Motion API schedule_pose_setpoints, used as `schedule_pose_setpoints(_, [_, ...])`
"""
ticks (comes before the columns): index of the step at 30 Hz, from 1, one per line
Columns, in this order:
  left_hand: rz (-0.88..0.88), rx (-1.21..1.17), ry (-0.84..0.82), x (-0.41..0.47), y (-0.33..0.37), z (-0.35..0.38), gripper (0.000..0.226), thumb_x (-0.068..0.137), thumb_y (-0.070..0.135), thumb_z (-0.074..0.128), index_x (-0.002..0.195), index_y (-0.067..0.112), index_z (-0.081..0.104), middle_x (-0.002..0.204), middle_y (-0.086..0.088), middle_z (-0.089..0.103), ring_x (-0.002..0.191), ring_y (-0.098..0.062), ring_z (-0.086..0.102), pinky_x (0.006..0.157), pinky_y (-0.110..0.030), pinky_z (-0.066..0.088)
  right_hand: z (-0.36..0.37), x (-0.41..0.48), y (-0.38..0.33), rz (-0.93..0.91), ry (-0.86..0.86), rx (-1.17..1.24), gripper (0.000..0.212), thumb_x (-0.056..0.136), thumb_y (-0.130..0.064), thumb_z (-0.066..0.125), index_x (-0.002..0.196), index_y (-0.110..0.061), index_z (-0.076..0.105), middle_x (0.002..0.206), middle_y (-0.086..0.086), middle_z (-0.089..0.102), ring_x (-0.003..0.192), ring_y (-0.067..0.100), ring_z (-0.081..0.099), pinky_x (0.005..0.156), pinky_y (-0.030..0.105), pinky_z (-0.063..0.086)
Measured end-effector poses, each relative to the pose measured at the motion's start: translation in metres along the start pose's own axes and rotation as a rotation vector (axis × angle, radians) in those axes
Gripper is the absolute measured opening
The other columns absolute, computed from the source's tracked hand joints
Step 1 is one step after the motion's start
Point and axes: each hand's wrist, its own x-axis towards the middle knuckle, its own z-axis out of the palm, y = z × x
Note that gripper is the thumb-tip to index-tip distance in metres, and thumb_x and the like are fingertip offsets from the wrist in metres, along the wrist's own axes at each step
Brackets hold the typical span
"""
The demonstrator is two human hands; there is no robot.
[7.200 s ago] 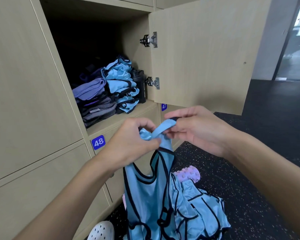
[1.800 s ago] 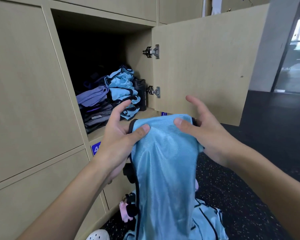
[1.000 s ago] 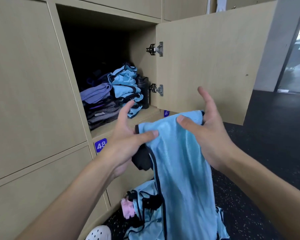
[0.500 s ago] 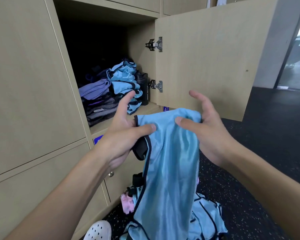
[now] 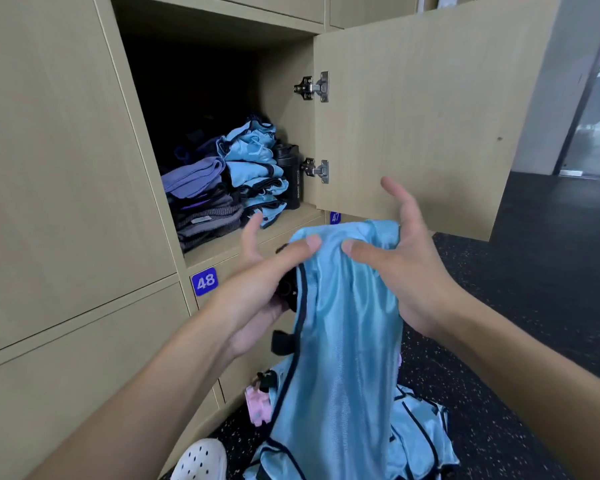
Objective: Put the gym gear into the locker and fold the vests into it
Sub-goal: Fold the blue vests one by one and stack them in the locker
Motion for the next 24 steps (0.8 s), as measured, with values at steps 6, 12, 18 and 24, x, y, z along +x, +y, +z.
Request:
schedule_pose_setpoints(6, [0.036,0.018,0.069,0.002,-0.014,0.006,0.105,0.080,-0.008,0.073,0.144,0.058,0.022,0.112,-0.009,0.074,0.100,-0.026,0.073,0.095,-0.048,0.054,-0.009,0.006,-0.001,0.029,0.023,-0.006,0.092,0.081,-0.016,0.080,0.144,-0.054,0.025,0.138,-0.021,0.026,0.127,-0.013,0.029,0.108,0.030,0.038])
schedule_pose_setpoints(12, [0.120,-0.077,0.198,0.007,-0.002,0.006,0.097,0.083,-0.011,0.068,0.148,0.047,0.025,0.118,-0.011,0.071,0.101,-0.029,0.072,0.089,-0.051,0.057,-0.015,0.004,0.004,0.198,-0.267,0.030,0.110,0.074,0.001,0.082,0.144,-0.059,0.024,0.121,0.009,0.065,0.112,0.023,0.067,0.094,0.049,0.053])
schedule_pose_setpoints(18, [0.082,-0.127,0.134,0.009,0.012,-0.003,0.105,0.076,-0.008,0.072,0.152,0.042,0.020,0.108,-0.007,0.075,0.088,-0.022,0.075,0.064,-0.039,0.062,-0.018,0.010,0.006,0.132,-0.040,0.182,0.079,0.054,-0.033,0.088,0.110,-0.071,0.047,0.148,0.018,0.041,0.134,0.031,0.048,0.106,0.054,0.045])
schedule_pose_setpoints(24, [0.114,0.011,0.059,0.008,0.015,-0.008,0.101,0.077,-0.017,0.069,0.149,0.044,0.031,0.091,0.006,0.078,0.093,-0.019,0.074,0.076,-0.033,0.062,-0.019,0.011,0.002,0.117,0.062,0.125,0.069,0.076,-0.012,0.080,0.112,-0.060,0.047,0.136,0.018,0.052,0.115,0.029,0.063,0.102,0.050,0.049])
